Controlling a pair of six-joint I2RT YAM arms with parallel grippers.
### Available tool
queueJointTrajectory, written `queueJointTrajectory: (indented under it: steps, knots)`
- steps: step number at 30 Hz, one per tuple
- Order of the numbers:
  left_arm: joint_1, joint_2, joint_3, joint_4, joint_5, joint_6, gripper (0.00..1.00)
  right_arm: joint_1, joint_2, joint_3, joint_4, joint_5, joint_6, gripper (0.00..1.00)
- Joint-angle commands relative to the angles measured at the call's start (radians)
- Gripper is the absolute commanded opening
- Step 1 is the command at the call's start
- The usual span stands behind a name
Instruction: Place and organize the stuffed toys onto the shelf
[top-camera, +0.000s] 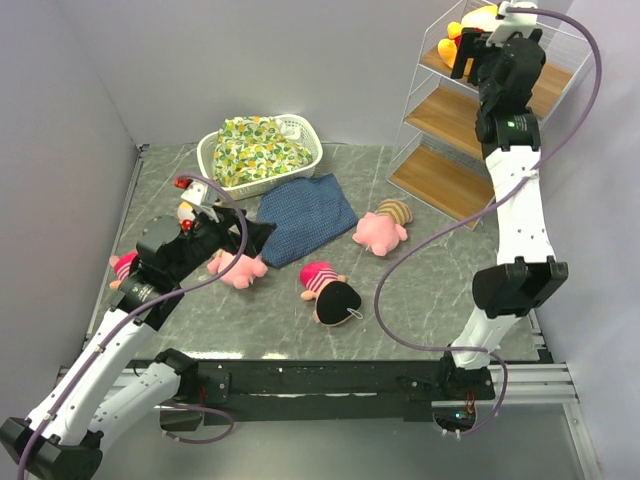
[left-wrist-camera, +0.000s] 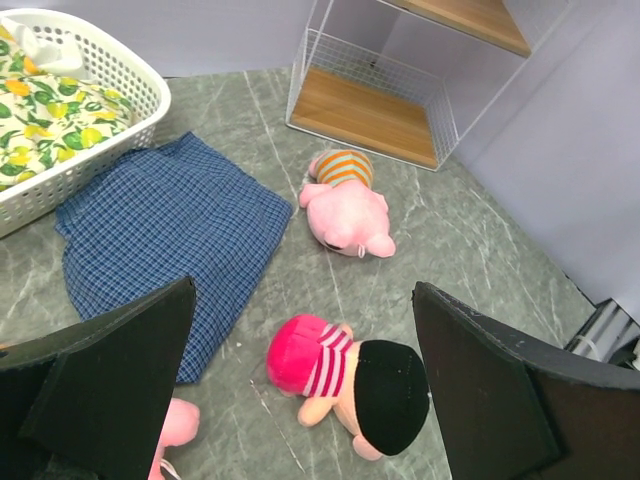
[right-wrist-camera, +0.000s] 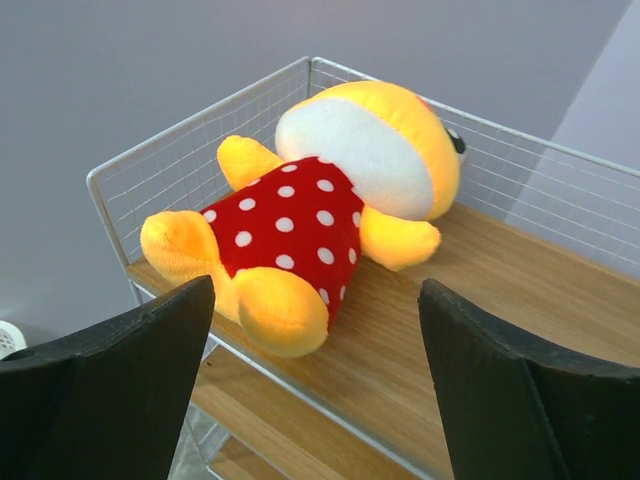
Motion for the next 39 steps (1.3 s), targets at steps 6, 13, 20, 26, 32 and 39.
queueJointTrajectory:
  steps: [6, 13, 20, 26, 32, 39]
  knots:
    - [0.004, 0.011, 0.013, -0.006, -0.165, -0.022, 0.96, -0.007, -0.227, -0.046, -0.188, -0.001, 0.251, 0.91]
    - [0.004, 0.039, 0.03, -0.093, -0.503, -0.084, 0.96, 0.065, -0.448, -0.322, -0.248, -0.1, 0.492, 0.85]
    - [0.016, 0.171, 0.097, -0.342, -0.739, -0.288, 0.97, 0.268, -0.623, -0.683, -0.239, -0.149, 0.526, 0.81]
    - [0.216, 0.183, 0.107, -0.523, -0.696, -0.447, 0.96, 0.427, -0.764, -0.978, -0.13, -0.257, 0.615, 0.76]
    - [0.475, 0.174, 0.064, -0.54, -0.61, -0.481, 0.96, 0.483, -0.858, -1.093, -0.123, -0.257, 0.617, 0.76]
    - [0.596, 0.338, 0.073, -0.551, -0.533, -0.561, 0.97, 0.485, -0.93, -1.209, -0.08, -0.306, 0.618, 0.76]
